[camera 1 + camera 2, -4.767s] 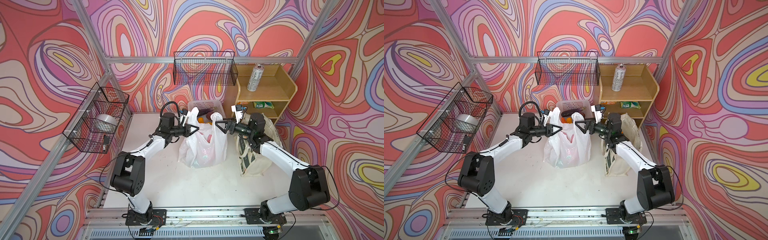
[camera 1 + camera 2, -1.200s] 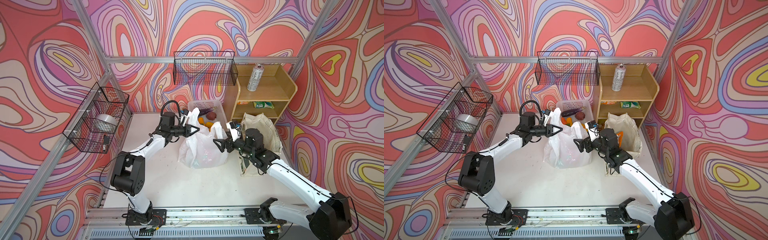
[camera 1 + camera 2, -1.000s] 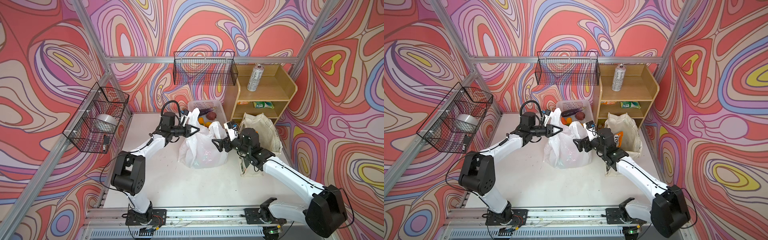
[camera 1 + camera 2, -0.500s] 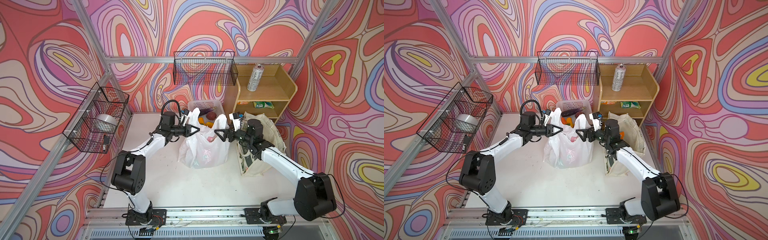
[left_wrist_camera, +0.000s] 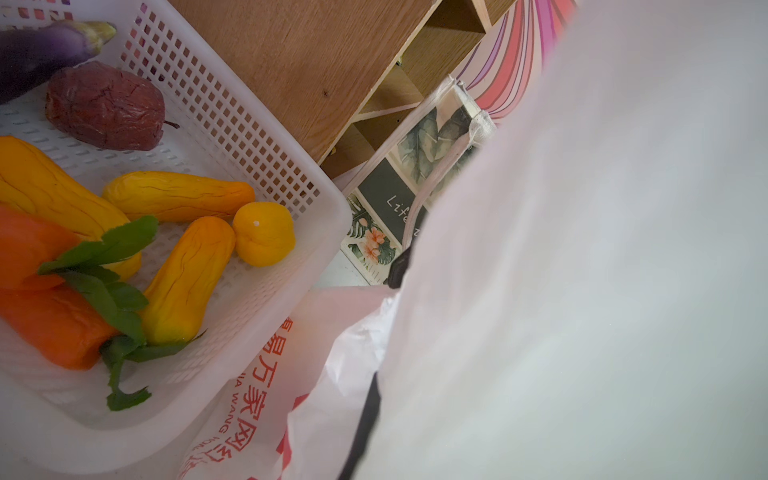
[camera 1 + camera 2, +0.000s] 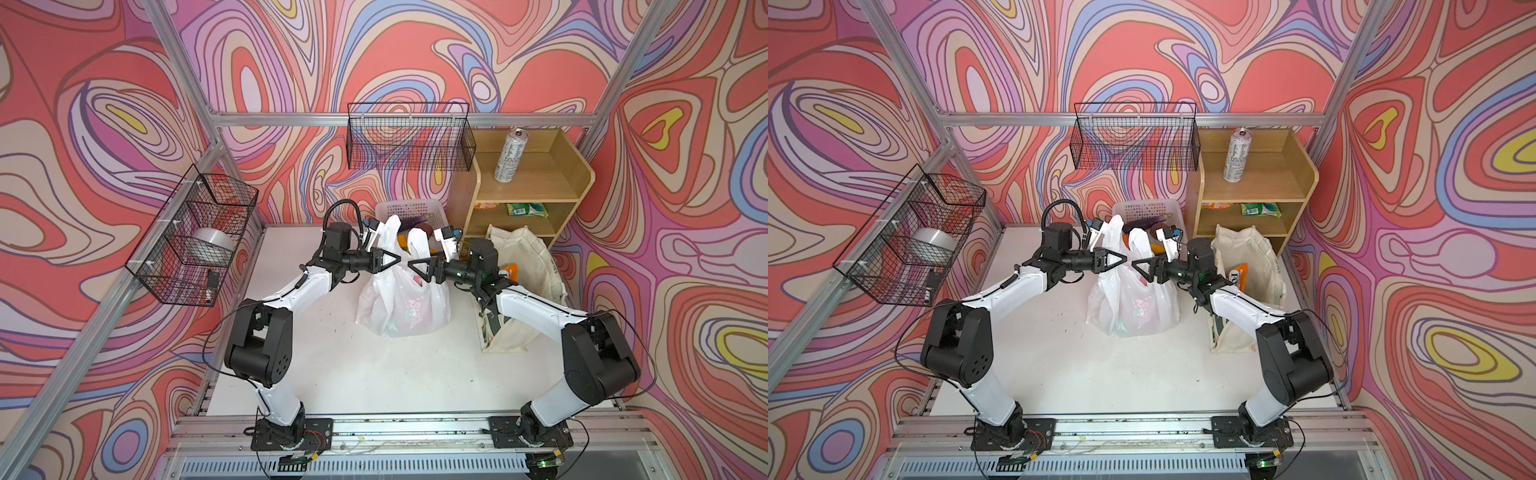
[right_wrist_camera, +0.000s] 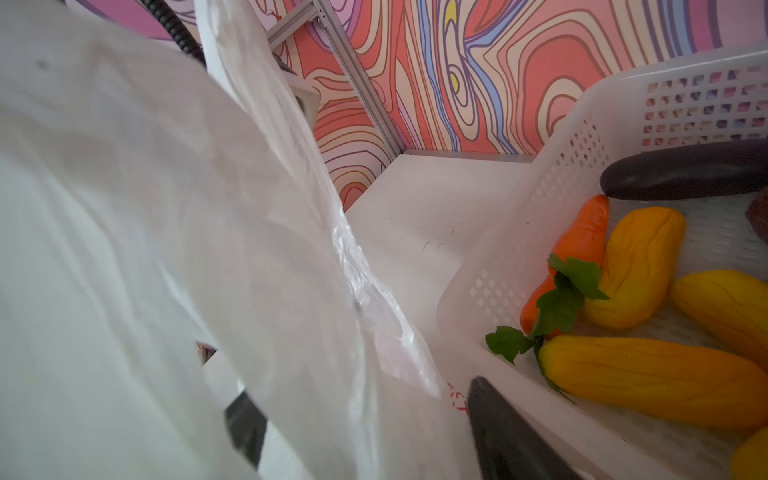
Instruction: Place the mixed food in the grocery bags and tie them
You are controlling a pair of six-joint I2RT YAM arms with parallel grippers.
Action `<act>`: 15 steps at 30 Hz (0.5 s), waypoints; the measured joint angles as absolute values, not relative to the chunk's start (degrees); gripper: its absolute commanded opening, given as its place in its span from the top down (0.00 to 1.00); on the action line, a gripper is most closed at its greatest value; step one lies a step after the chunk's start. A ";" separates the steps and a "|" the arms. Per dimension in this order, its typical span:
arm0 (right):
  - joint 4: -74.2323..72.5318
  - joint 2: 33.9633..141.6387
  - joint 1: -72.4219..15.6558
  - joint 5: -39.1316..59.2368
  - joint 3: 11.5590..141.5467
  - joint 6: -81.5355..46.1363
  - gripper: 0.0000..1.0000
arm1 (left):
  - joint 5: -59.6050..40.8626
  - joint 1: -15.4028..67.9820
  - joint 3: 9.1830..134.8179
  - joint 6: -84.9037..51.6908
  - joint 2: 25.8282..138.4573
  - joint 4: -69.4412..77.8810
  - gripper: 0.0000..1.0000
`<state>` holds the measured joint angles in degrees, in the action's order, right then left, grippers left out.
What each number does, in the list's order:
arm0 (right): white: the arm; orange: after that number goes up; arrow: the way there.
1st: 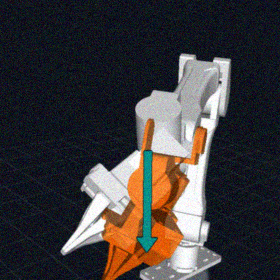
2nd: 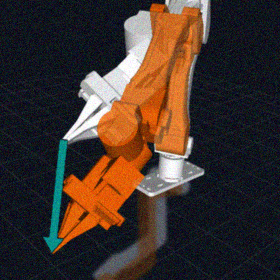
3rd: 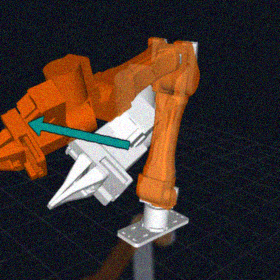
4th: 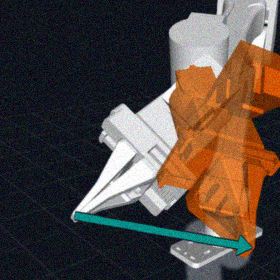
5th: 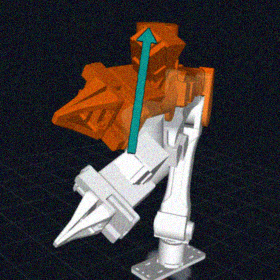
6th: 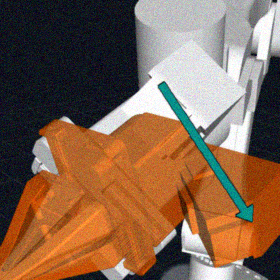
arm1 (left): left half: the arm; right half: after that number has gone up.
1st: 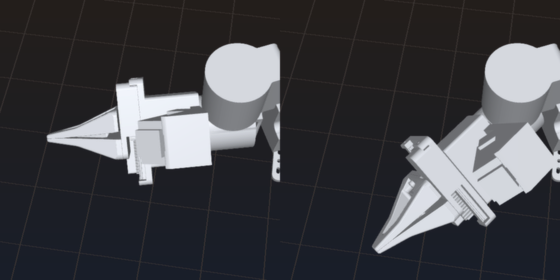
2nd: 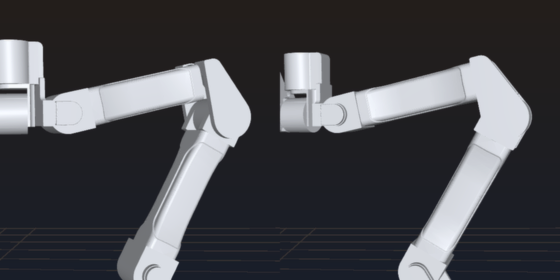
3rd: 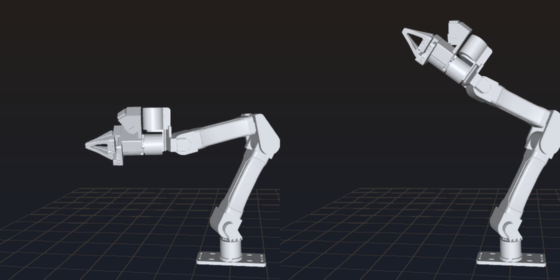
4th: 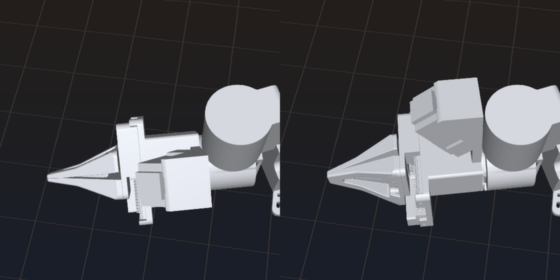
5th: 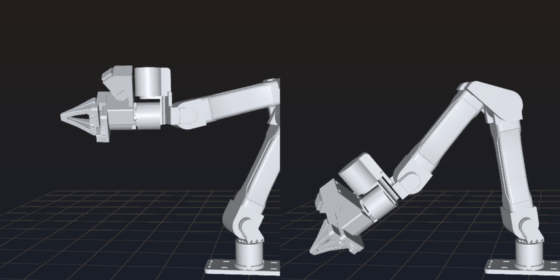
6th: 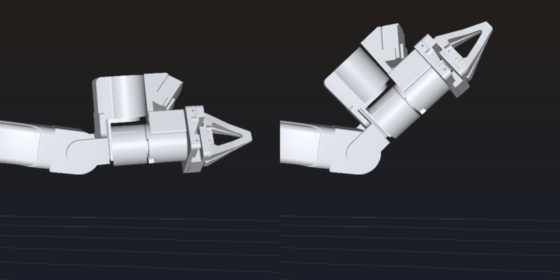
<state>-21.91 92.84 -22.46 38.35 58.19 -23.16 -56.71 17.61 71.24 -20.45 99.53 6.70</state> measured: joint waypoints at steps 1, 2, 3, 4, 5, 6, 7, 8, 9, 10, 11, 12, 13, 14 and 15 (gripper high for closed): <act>-22.13 93.47 -22.68 38.24 58.83 -23.29 0.71 | -56.75 17.65 71.24 -20.45 99.57 6.66 1.00; -22.13 93.97 -22.92 38.09 59.46 -23.24 0.82 | -56.82 17.65 71.24 -20.43 99.57 6.66 1.00; -21.87 94.41 -23.05 37.91 60.18 -23.20 0.95 | -56.82 17.65 71.24 -20.40 99.57 6.66 1.00; -21.04 94.67 -23.20 37.60 60.97 -22.96 1.00 | -56.82 17.65 71.24 -20.36 99.57 6.61 1.00; -20.23 94.74 -23.33 37.28 61.54 -22.85 1.00 | -56.82 17.65 71.24 -20.21 99.57 6.59 1.00; -19.14 94.74 -23.35 37.01 62.19 -22.13 1.00 | -56.82 17.63 71.24 -20.12 99.57 6.55 1.00; -17.89 94.72 -23.35 36.58 62.98 -21.37 1.00 | -56.82 17.61 71.24 -20.05 99.57 6.55 1.00; -16.84 94.72 -23.42 36.16 63.59 -20.75 1.00 | -56.84 17.52 71.24 -19.97 99.57 6.57 1.00; -15.22 94.63 -23.46 35.35 64.25 -19.84 1.00 | -56.84 17.37 71.24 -19.94 99.57 6.55 1.00; -13.63 94.56 -23.49 34.76 64.79 -18.92 1.00 | -56.84 17.23 71.24 -19.94 99.57 6.55 1.00; -11.40 94.32 -23.64 33.54 65.49 -17.61 1.00 | -56.82 16.99 71.24 -19.86 99.57 6.46 1.00; -8.88 94.04 -23.83 32.03 66.26 -15.92 1.00 | -56.82 16.73 71.24 -19.68 99.57 6.31 1.00; -6.83 93.78 -24.18 30.70 66.92 -14.50 1.00 | -56.80 16.43 71.26 -19.44 99.57 5.96 1.00; -4.21 93.43 -24.80 28.73 67.88 -12.40 1.00 | -56.80 16.08 71.26 -19.05 99.57 5.39 1.00; -1.69 93.12 -25.67 26.55 68.88 -10.07 1.00 | -56.82 15.92 71.42 -18.63 99.57 4.58 1.00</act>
